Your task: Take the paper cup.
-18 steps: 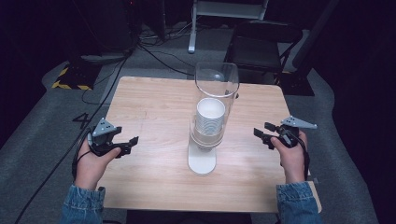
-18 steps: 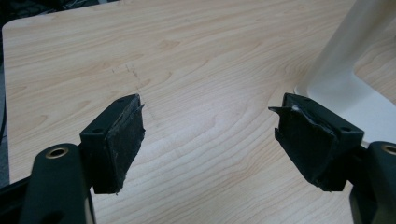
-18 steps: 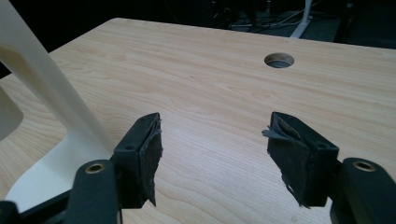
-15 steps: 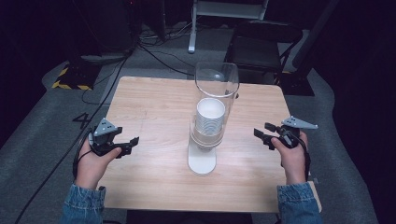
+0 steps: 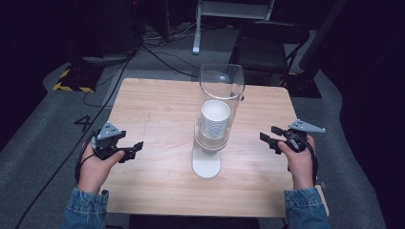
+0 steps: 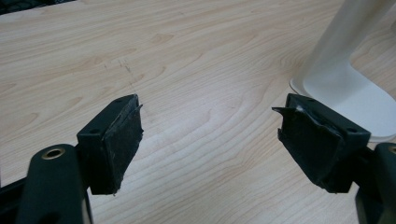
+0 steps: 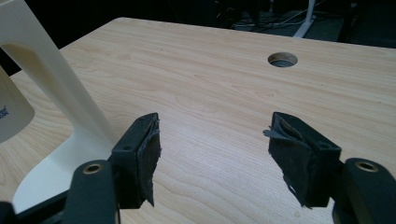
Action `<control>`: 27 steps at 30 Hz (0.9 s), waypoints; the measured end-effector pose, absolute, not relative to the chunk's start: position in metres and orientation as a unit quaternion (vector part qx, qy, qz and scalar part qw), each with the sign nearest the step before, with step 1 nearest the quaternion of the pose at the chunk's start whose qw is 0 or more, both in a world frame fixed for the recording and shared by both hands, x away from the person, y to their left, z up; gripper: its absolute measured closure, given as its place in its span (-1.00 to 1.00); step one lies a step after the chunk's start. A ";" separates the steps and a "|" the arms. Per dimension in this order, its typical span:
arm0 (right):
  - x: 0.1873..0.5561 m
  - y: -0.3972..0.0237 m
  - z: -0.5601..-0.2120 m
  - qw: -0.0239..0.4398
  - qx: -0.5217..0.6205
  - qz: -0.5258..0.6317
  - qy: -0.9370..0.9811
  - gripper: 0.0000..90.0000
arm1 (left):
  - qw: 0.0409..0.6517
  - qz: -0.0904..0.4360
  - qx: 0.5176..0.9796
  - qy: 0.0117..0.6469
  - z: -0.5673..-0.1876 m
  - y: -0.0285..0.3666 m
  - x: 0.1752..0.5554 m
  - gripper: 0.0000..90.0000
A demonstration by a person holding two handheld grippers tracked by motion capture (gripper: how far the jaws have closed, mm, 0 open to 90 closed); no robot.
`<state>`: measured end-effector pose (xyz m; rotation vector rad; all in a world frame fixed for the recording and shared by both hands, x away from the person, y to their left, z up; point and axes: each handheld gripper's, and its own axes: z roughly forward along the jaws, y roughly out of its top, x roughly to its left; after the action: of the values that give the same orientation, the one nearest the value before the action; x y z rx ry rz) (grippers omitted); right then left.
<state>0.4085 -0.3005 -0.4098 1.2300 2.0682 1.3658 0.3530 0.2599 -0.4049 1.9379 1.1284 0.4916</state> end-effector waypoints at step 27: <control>0.395 -0.256 -0.394 0.174 0.372 0.485 0.772 -0.39 | 0.412 0.185 0.777 0.438 -0.405 0.258 0.352 -0.56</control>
<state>0.3945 -0.2562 -0.3939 1.0546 2.1886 1.3752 0.3519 0.2579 -0.4055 1.9559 1.1009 0.4666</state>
